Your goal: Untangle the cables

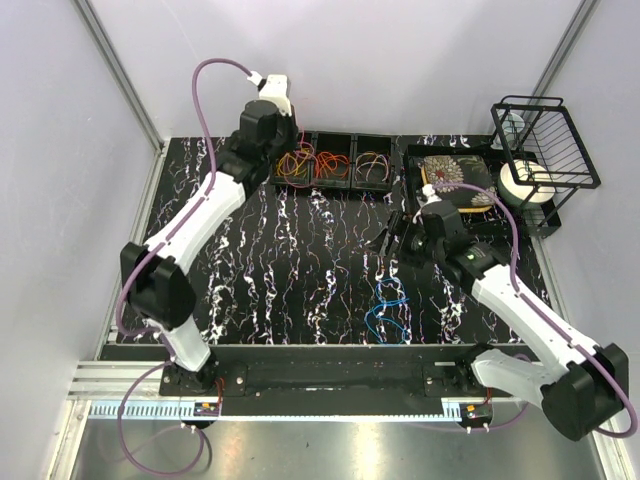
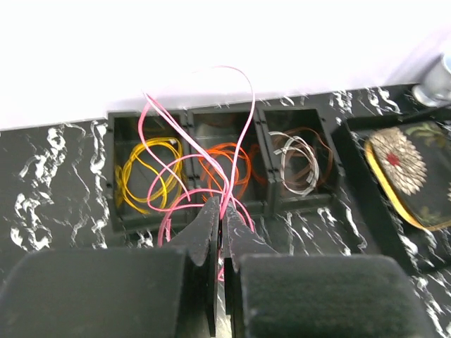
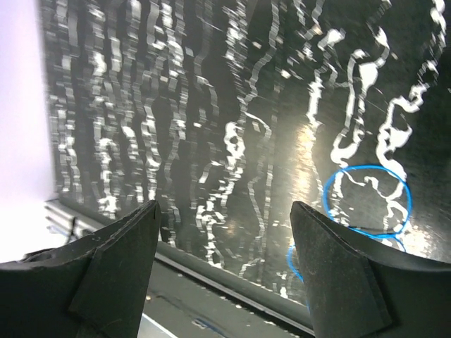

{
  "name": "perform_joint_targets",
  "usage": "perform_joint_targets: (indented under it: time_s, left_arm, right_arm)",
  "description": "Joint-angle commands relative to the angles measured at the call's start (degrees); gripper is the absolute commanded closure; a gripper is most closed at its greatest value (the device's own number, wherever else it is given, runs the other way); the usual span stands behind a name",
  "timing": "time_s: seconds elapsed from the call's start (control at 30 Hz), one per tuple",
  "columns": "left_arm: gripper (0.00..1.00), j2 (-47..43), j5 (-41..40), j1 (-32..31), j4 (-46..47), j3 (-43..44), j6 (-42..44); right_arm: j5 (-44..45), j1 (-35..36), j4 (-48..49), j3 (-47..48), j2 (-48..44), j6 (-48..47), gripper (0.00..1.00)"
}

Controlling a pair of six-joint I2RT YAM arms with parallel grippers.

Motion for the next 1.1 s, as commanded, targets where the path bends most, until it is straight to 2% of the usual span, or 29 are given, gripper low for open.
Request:
perform_joint_targets:
  time_s: [0.0,0.2,0.33,0.43,0.7,0.83,1.07]
  left_arm:
    - [1.0,4.06,2.69,2.35,3.71,6.72,2.93]
    - [1.0,11.09,4.45,5.07,7.4,12.17,3.11]
    - [1.0,14.61,2.08,5.43,12.83,13.84,4.51]
    - [1.0,19.53,1.99,5.78,13.91,18.41,5.39]
    - [1.0,26.39,2.43,6.22,15.22,25.18,6.18]
    - [1.0,28.32,1.12,6.66,16.45,25.71,6.45]
    - [1.0,29.64,0.94,7.89,18.39,23.08,5.31]
  right_arm:
    - [1.92,0.34,5.67,-3.12,1.67,-1.39,0.2]
    - [1.13,0.33,12.09,-7.69,5.18,-1.83,0.21]
    - [-1.5,0.34,18.94,-11.74,8.17,-1.74,0.22]
    - [-1.68,0.34,26.58,-15.61,12.39,-2.53,0.24]
    - [-1.67,0.33,34.32,-18.95,16.26,-6.39,0.24]
    - [-2.56,0.33,37.67,-19.74,17.14,-6.49,0.24]
    - [-3.18,0.34,37.58,-18.07,21.09,-6.22,0.24]
